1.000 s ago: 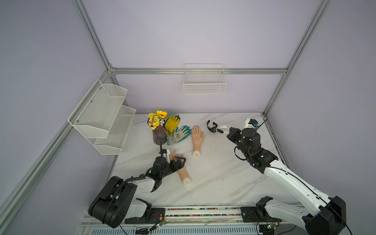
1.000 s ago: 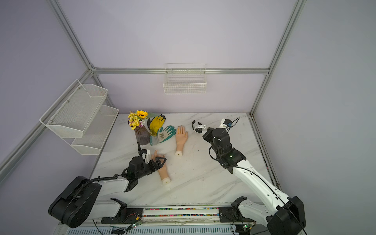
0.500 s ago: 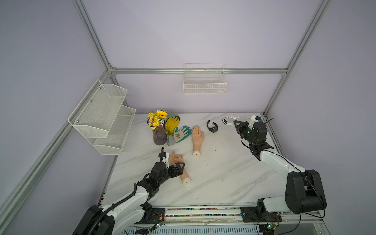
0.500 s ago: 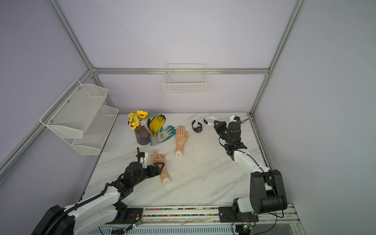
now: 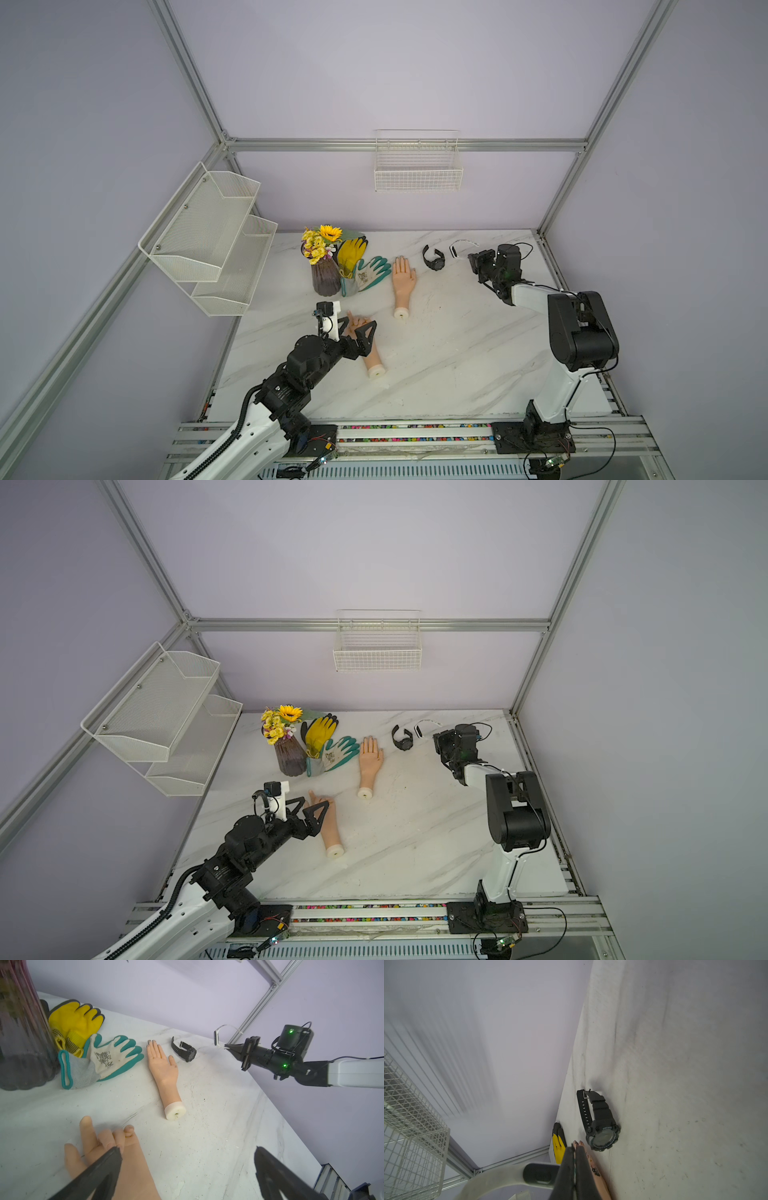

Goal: Take off the watch
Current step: Place the watch at the center of the board.

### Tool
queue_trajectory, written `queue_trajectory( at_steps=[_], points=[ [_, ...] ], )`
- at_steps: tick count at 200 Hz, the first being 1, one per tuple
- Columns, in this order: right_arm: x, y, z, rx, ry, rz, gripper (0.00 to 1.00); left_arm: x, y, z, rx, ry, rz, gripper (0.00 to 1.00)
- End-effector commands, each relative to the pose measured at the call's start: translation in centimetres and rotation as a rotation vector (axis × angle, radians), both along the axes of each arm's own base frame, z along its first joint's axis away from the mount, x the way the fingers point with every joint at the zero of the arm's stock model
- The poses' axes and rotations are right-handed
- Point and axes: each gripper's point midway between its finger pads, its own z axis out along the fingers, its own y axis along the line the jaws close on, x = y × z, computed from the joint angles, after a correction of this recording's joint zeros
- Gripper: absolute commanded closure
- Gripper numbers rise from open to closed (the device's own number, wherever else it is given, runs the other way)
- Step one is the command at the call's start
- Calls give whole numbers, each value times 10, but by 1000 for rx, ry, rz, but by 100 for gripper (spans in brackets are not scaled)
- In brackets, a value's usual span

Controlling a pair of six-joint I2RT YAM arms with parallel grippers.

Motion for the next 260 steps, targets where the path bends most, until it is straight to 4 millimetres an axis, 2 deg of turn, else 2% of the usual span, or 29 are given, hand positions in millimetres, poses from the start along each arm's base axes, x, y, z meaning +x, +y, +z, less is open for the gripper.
queue_trajectory(
  at_steps=[1,41,64,95,115,137,153,183,211,232,260],
  points=[
    [12,-7,-9,75,28,-49,100,-2,6,17,31,-65,14,0],
    [36,-5,-44,124,133,-76,100,-2,21,9,5,-61,94,0],
    [39,-4,-72,163,259,-119,100,2,31,-2,33,-7,152,0],
    [39,5,-109,208,415,-116,100,4,29,-5,42,10,152,0],
    [41,19,-120,236,441,-65,100,6,28,-6,44,15,154,0],
    [39,25,-126,244,473,-65,100,7,30,-10,58,30,167,0],
    [40,26,-125,246,471,-66,100,8,31,-10,62,35,174,0],
    [47,29,-116,229,448,-39,79,8,32,-12,64,37,180,0],
    [53,29,-103,203,413,-16,72,8,32,-12,64,37,182,0],
    [57,28,-84,176,359,-10,65,8,32,-13,64,38,182,0],
    [60,26,-47,132,266,6,58,9,31,-12,62,37,182,0]
  ],
)
